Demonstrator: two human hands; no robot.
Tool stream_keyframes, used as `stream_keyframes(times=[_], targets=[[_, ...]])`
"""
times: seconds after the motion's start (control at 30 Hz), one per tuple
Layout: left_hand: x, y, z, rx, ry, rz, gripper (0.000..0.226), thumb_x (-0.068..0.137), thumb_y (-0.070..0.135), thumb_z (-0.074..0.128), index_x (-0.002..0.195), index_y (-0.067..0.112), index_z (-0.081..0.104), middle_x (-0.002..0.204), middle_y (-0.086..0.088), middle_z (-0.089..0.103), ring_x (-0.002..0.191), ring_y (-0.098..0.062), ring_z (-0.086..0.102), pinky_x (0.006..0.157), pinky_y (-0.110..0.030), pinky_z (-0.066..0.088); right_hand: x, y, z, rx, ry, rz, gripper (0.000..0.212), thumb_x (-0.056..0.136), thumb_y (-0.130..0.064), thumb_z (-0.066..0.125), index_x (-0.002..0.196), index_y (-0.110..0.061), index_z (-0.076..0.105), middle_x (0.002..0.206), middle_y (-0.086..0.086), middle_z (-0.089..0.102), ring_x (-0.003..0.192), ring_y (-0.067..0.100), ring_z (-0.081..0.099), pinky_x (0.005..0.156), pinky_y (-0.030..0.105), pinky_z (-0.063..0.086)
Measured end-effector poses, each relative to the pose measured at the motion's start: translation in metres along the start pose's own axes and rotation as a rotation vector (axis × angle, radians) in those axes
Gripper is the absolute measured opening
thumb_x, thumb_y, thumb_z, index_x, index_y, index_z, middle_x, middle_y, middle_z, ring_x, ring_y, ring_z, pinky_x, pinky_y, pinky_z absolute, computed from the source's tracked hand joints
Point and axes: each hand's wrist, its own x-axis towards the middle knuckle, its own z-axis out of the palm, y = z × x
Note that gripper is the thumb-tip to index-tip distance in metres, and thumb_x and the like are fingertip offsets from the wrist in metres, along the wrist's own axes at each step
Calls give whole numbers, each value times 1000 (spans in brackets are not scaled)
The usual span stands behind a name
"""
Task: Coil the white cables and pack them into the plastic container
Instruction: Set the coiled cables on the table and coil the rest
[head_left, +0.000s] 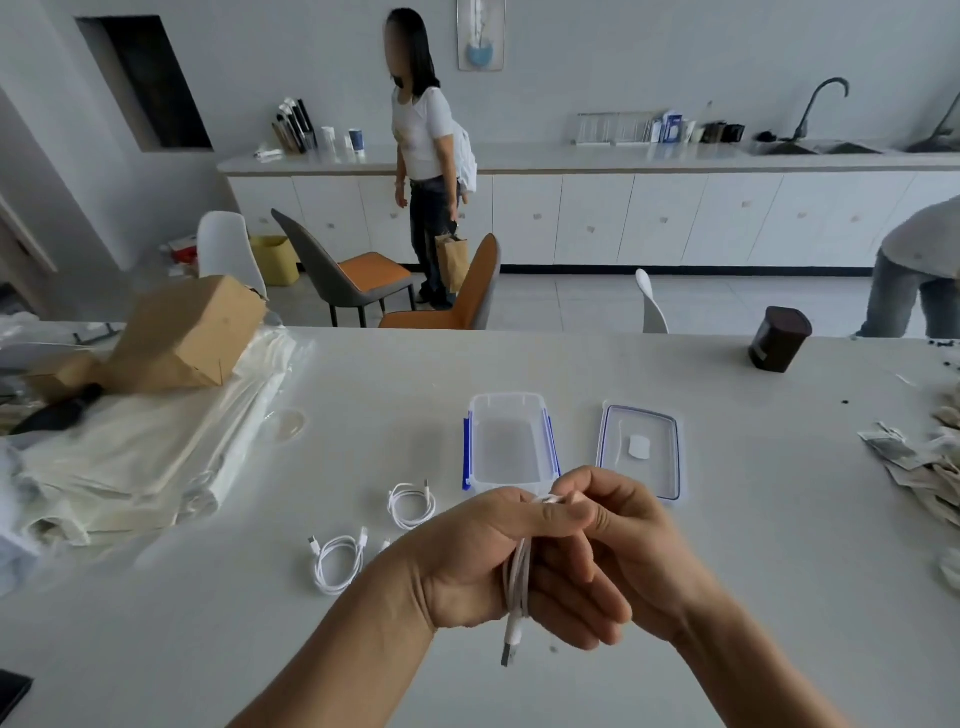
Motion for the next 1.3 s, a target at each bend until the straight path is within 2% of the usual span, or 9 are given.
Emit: stream_keyframes(times=[0.13, 0.37, 0.47, 0.67, 0.9, 1.0, 1.13, 1.2, 1.3], targets=[[2, 2, -3, -25, 311, 155, 29, 84, 23, 70, 74, -3, 62, 71, -21, 65, 57, -28, 65, 55, -30, 55, -2, -5, -1, -31, 61, -105, 38, 67, -33, 89, 81, -5, 67, 60, 13, 55, 44, 15, 47, 41, 21, 38], [4, 2, -17, 14, 276, 135, 36, 93, 27, 55, 97, -7, 67, 90, -23, 69, 77, -30, 70, 75, -41, 60, 4, -10, -10, -119, 129, -5, 18, 82, -22, 76, 82, -6, 66, 63, 10, 55, 51, 18, 41, 51, 33, 19], [2, 2, -24, 191, 354, 115, 33, 87, 34, 61, 94, 4, 75, 92, -10, 71, 83, -18, 64, 80, -35, 54, 5, -9, -13, -116, 158, 14, 11, 86, -12, 65, 80, -4, 65, 64, 12, 54, 51, 17, 38, 47, 28, 23], [4, 0, -27, 539, 499, 103, 18, 94, 19, 64, 89, 6, 75, 72, -5, 63, 57, -15, 57, 56, -26, 51, 6, -9, -13, -174, 151, 92, 11, 85, -14, 65, 81, -4, 67, 66, 13, 53, 51, 16, 40, 44, 24, 27], [6, -7, -32, 409, 675, 272, 19, 94, 11, 63, 82, 0, 73, 64, -3, 63, 54, -21, 58, 57, -30, 54, 7, -3, -10, -23, 211, 91, 25, 91, -10, 57, 109, 4, 67, 68, 12, 60, 48, 15, 42, 43, 24, 29], [8, -9, -32, 447, 748, 329, 20, 94, 11, 63, 83, -3, 73, 66, -6, 62, 54, -19, 57, 55, -32, 55, 4, 7, 1, 1, 291, 107, 5, 93, -4, 54, 95, -2, 58, 69, 17, 64, 44, 18, 41, 41, 23, 26], [9, -12, -34, 537, 833, 312, 21, 94, 12, 64, 80, -1, 73, 61, -2, 62, 52, -19, 58, 57, -38, 59, 1, 14, -2, -3, 281, 210, 12, 89, 0, 52, 88, -9, 60, 74, 21, 65, 48, 20, 43, 48, 27, 20], [11, -13, -33, 550, 840, 296, 20, 94, 11, 65, 80, -2, 73, 63, -7, 63, 52, -20, 59, 57, -38, 60, 2, 15, -4, 44, 212, 272, 11, 86, -1, 57, 91, -8, 64, 81, 21, 67, 54, 21, 50, 49, 27, 30], [13, -13, -31, 541, 831, 272, 20, 93, 10, 66, 79, -2, 73, 63, -14, 66, 52, -26, 64, 57, -38, 60, 6, 20, -9, 4, 124, 305, 25, 81, -5, 67, 103, 6, 64, 98, 22, 70, 80, 30, 63, 68, 35, 47]])
